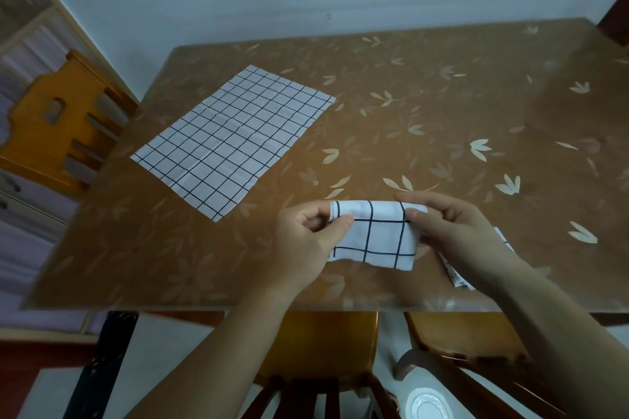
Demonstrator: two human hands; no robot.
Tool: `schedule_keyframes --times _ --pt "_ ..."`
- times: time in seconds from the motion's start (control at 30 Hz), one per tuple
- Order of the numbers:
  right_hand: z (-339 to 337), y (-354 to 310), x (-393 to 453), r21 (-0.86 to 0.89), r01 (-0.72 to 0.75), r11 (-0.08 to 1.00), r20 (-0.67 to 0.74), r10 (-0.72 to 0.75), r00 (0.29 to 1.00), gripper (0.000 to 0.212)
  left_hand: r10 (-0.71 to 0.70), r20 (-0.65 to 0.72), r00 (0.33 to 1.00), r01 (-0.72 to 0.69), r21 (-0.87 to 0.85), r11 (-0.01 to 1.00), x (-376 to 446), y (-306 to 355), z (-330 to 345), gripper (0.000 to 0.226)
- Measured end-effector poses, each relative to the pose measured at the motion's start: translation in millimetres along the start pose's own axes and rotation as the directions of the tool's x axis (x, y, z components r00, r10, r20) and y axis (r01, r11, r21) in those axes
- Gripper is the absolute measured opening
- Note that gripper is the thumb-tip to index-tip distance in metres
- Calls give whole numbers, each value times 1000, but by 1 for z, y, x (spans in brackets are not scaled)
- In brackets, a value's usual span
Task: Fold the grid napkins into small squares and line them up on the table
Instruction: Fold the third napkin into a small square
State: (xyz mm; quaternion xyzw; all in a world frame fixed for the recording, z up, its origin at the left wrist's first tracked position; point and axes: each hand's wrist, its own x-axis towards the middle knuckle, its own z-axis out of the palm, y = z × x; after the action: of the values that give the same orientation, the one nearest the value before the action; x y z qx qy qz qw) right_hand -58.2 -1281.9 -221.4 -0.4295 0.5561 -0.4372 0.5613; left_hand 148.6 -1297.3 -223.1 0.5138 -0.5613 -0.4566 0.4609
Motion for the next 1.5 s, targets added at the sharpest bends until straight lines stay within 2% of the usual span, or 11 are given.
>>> schedule_keyframes --times 0.2,0.33,0.43,0.53,0.6,0.67,0.8,0.9,1.13,1.37,1.5 --pt "0 -1 5 -501 79 862 10 -85 996 8 -140 -26 990 140 -22 990 2 -11 -1 16" --pt "-3 21 25 -558 -61 828 -5 71 997 30 -393 -24 919 391 -63 918 5 -38 1 12" --pt "0 47 41 -565 -179 806 18 228 973 24 -483 -22 875 483 57 874 6 -68 2 28" --pt "5 80 54 -692 -174 701 -19 223 975 19 -203 67 977 119 618 777 -2 -91 8 42" --pt "6 95 58 -762 -153 629 -80 143 986 17 -144 333 932 -210 819 533 -5 -103 17 53" --pt "7 104 56 -830 -109 547 -110 30 993 18 -233 476 848 -384 854 351 -5 -115 26 60" --pt "26 121 38 -949 138 285 68 -243 968 46 -343 469 814 -383 877 289 -6 -140 32 62" --pt "43 137 27 -941 252 227 226 -137 965 65 -335 480 811 -410 875 258 -6 -145 32 63" --pt "10 153 22 -988 129 90 130 6 991 78 -316 485 815 -422 872 249 8 -151 6 84" --pt "24 122 30 -966 14 257 16 5 1000 69 -319 505 802 -418 856 304 11 -143 2 86" --pt "26 100 46 -928 -126 350 -69 172 983 57 -273 464 843 -378 871 314 -4 -131 2 84"
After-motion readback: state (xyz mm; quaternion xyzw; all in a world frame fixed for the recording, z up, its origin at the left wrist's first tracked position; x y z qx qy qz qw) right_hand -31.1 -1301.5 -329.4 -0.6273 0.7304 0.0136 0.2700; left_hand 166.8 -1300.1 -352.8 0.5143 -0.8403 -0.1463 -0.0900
